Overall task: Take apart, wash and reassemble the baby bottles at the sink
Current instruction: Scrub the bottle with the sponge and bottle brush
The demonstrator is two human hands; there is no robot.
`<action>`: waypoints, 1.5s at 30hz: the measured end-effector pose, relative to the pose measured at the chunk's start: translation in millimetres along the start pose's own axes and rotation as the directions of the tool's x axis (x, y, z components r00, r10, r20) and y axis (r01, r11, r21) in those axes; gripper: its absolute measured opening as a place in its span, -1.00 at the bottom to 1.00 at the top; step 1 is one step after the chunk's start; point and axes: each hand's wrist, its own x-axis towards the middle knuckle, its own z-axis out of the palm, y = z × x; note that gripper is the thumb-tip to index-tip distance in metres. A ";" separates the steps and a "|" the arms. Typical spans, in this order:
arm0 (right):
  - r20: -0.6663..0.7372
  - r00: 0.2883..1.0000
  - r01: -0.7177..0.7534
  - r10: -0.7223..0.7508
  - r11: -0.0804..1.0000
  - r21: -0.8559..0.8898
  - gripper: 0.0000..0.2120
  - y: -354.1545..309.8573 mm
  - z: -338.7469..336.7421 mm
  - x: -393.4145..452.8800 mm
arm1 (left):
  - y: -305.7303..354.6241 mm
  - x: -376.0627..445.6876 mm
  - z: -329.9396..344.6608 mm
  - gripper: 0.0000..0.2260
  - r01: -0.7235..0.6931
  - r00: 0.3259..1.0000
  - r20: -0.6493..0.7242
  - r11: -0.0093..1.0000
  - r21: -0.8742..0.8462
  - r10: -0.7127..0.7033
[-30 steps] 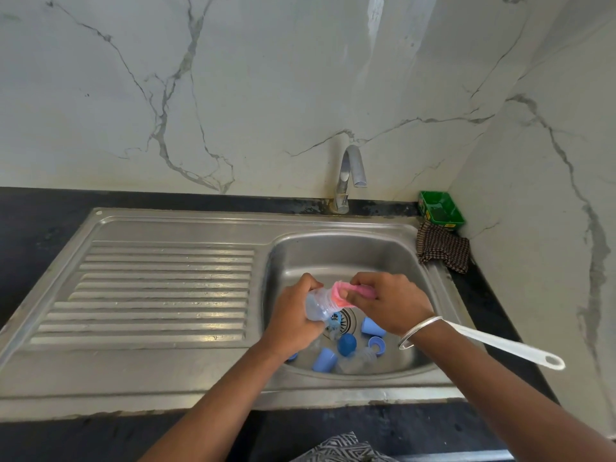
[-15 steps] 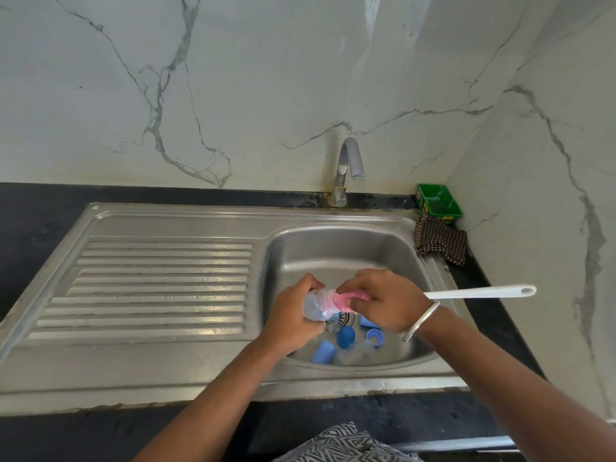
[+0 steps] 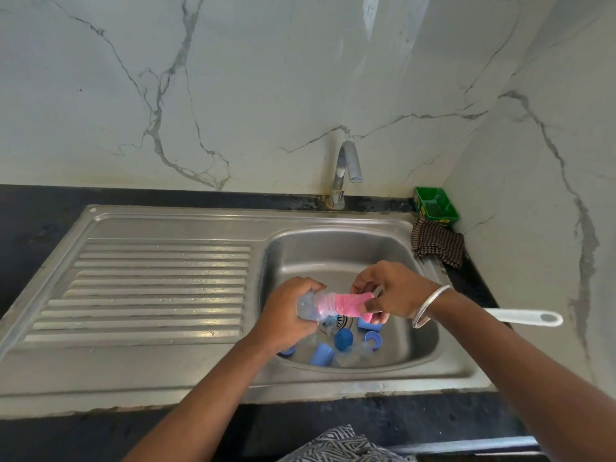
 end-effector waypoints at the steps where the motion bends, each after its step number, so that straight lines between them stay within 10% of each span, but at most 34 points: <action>1: 0.008 1.000 0.003 -0.003 1.000 -0.020 -0.79 -0.1 -0.1 0.7 | 1.6 0.8 -0.6 -0.52 -0.019 1.000 0.015 1.000 0.013 0.018; 8: -0.168 0.978 0.103 -0.125 0.985 -0.136 -0.79 -6.5 26.5 12.1 | 7.1 -0.3 -7.3 -0.47 0.014 1.000 0.025 1.000 -0.020 -0.014; 14: -0.011 0.996 0.090 -0.091 0.990 -0.109 -0.64 2.8 16.6 6.9 | 5.6 -5.5 -11.4 -0.40 0.131 0.990 0.065 0.981 -0.144 -0.122; 19: 0.097 0.990 -0.070 0.100 0.958 -0.277 -0.96 11.2 -15.5 -7.9 | 2.6 1.4 -16.5 -0.38 0.180 0.984 0.047 0.964 -0.196 -0.174; 28: -0.063 0.988 0.078 -0.143 0.800 -0.596 -0.76 1.4 4.8 4.7 | 5.3 20.2 -23.5 -0.35 0.265 0.945 0.254 0.936 -0.232 -0.204; 37: -0.144 0.673 0.350 -0.726 0.484 -0.802 -0.73 24.3 19.1 6.5 | -2.6 24.7 -41.2 -0.54 0.456 0.828 0.499 0.826 -0.333 -0.256; 45: -0.149 0.543 0.321 -0.826 0.369 -0.872 -0.70 37.0 3.0 11.9 | -7.4 25.6 -39.6 -0.38 0.688 0.675 0.684 0.573 -0.445 -0.277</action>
